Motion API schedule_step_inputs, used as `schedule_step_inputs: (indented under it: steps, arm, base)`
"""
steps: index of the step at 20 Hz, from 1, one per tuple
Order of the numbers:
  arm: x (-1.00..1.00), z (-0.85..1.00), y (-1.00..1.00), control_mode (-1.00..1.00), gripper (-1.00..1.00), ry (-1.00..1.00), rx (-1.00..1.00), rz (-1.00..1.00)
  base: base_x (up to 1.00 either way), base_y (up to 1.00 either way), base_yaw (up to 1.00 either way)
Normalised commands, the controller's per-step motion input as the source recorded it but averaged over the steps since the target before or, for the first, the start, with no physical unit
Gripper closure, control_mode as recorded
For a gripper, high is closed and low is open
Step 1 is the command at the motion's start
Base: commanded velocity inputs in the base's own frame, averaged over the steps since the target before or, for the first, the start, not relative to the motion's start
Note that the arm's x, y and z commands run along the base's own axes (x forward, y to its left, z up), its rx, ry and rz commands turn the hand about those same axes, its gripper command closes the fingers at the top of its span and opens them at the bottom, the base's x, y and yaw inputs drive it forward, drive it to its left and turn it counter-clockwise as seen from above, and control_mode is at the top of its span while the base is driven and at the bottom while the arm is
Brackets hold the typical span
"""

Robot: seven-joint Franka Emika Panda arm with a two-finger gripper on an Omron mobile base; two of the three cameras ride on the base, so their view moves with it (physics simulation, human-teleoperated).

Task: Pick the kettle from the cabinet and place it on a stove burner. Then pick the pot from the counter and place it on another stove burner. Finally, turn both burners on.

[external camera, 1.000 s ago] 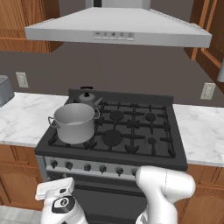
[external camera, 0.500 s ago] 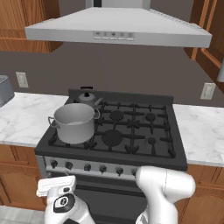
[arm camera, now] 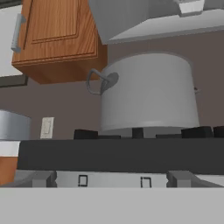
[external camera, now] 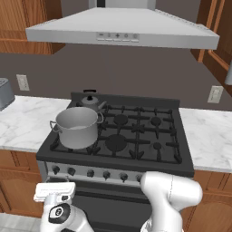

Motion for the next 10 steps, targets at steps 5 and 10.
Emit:
schedule_step_inputs:
  steps: [5, 10]
  arm:
    - [0.0, 0.0, 0.01, -1.0, -1.0, -0.03, 0.03, -0.09]
    - [0.02, 0.0, 0.0, -1.0, -1.0, 0.0, 0.03, -0.02]
  base:
    - [0.0, 0.0, 0.0]
    - [0.0, 0.0, 0.0]
